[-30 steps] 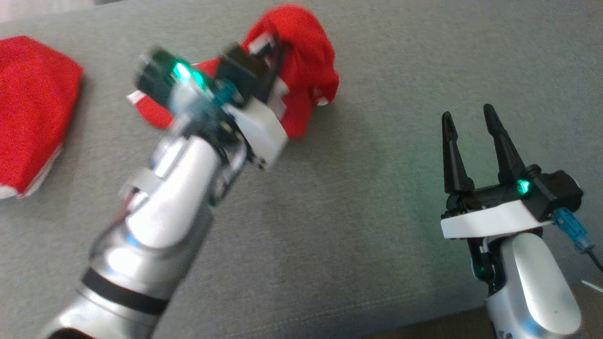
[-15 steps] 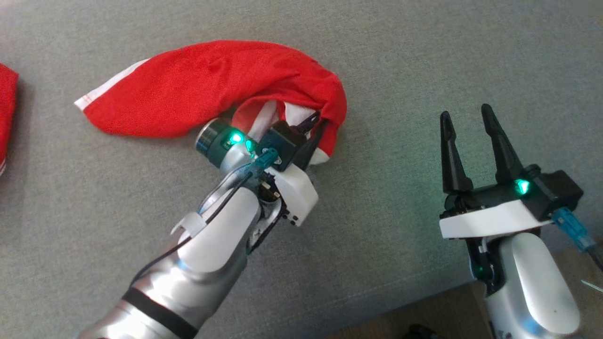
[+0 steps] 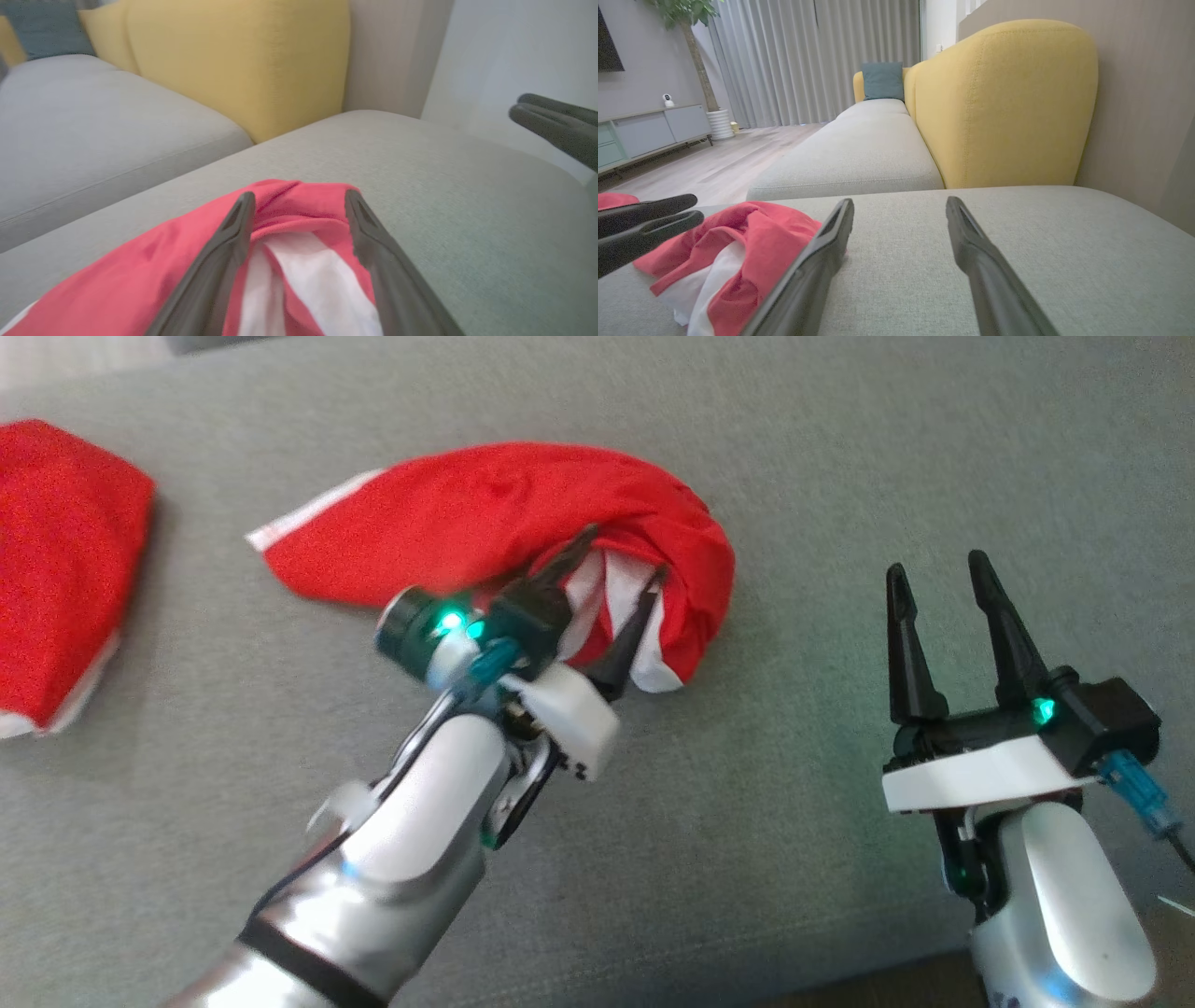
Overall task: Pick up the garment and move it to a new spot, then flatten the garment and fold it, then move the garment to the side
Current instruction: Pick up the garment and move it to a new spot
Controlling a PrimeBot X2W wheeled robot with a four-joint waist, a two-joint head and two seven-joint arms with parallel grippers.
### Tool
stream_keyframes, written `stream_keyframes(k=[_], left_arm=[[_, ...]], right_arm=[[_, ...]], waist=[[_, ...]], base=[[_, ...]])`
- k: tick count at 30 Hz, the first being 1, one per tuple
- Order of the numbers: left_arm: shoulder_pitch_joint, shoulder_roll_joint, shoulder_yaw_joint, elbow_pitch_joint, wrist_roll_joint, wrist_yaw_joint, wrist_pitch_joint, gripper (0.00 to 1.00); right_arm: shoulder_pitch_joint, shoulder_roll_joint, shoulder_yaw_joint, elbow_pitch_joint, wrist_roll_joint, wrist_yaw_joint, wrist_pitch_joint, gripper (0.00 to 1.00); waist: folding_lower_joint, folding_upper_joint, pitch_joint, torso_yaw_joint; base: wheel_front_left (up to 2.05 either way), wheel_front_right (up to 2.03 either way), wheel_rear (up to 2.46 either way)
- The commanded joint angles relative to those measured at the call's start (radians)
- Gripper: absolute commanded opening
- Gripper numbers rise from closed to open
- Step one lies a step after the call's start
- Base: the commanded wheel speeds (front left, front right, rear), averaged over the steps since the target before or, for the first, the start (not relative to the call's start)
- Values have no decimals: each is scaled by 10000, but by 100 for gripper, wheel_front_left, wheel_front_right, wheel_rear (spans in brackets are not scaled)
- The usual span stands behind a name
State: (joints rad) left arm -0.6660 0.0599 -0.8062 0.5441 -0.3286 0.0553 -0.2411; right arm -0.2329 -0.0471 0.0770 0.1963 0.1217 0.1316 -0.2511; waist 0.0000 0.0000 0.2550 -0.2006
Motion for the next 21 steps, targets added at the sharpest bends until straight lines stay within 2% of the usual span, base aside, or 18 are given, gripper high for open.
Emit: stream_keyframes(k=[1, 7, 10, 15, 17, 21], left_arm=[[73, 229, 471, -406, -109, 139, -149, 100], [1219, 741, 1345, -1227, -292, 678, -201, 100], [2296, 972, 1986, -1974, -320, 1079, -203, 100], [3392, 1091, 2617, -2557, -304, 1395, -204, 100], [4188, 1121, 3176, -3033, -263, 1649, -205, 100], [5078, 1111, 3868, -3637, -108, 1799, -205, 100]], right_arm=[[59, -31, 141, -269, -82, -9, -107, 100], [421, -31, 23, -106, -224, -9, -107, 100], [748, -31, -93, 3, -221, -9, -107, 100], [1104, -31, -163, 69, -128, -9, -107, 100], [1319, -31, -141, 97, -53, -9, -107, 100], [1544, -31, -130, 103, 54, -9, -107, 100]], waist=[[0, 0, -384, 310], [0, 0, -1242, 777], [0, 0, -1804, 1100], [0, 0, -2278, 1380], [0, 0, -2500, 1513], [0, 0, -2659, 1638]], base=[[0, 0, 0], [0, 0, 0], [0, 0, 0], [0, 0, 0], [0, 0, 0], [0, 0, 0]])
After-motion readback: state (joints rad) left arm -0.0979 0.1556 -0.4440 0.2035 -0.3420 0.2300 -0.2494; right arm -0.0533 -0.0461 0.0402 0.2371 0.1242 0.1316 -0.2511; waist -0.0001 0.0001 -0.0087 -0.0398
